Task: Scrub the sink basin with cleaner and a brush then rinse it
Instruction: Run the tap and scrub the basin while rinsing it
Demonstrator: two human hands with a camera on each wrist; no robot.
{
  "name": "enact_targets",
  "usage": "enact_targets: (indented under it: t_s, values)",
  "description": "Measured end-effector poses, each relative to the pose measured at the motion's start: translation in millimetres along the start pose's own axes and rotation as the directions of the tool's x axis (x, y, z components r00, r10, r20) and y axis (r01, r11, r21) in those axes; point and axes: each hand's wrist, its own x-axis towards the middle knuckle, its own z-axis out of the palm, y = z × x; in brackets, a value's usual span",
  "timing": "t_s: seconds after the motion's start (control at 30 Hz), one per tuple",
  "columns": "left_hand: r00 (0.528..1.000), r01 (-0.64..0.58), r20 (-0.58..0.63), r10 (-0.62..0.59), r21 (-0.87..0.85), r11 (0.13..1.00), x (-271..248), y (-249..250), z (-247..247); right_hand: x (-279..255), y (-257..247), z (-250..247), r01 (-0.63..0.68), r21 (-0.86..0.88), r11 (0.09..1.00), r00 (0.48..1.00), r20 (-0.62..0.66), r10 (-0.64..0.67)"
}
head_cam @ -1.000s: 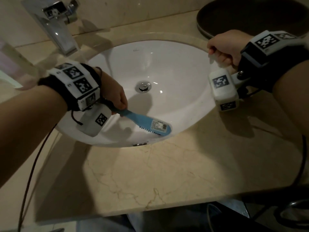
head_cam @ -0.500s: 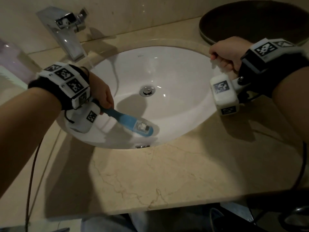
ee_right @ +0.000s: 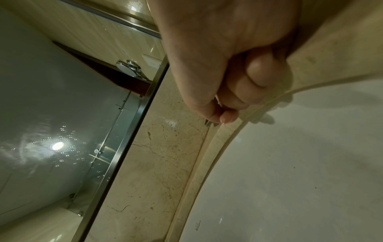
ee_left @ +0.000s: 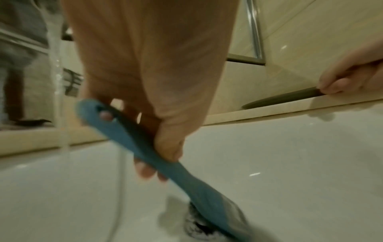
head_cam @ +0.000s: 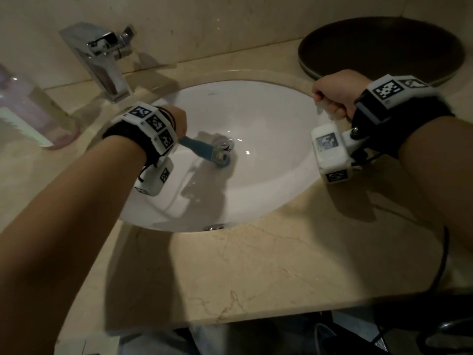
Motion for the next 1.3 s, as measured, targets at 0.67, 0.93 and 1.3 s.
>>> enact_targets:
  t_s: [0.67,0.93,1.3]
  values:
    - [1.0,0.019,-0.014,-0.021,-0.125,0.992,-14,2,18,-2,-1,-1,0.008,-0.023,1.0,1.0,0.002,-0.008]
    - [0.996,0.094,0.026,-0.091,-0.161,0.982,-55,-14,-4,-25,-23,10,0.058,-0.238,0.97,0.988,0.153,-0.022]
    - [0.989,0.08,0.062,0.133,-0.987,-0.136,-105,-6,-10,-63,-74,103,0.153,-0.112,0.982,0.782,0.622,-0.051]
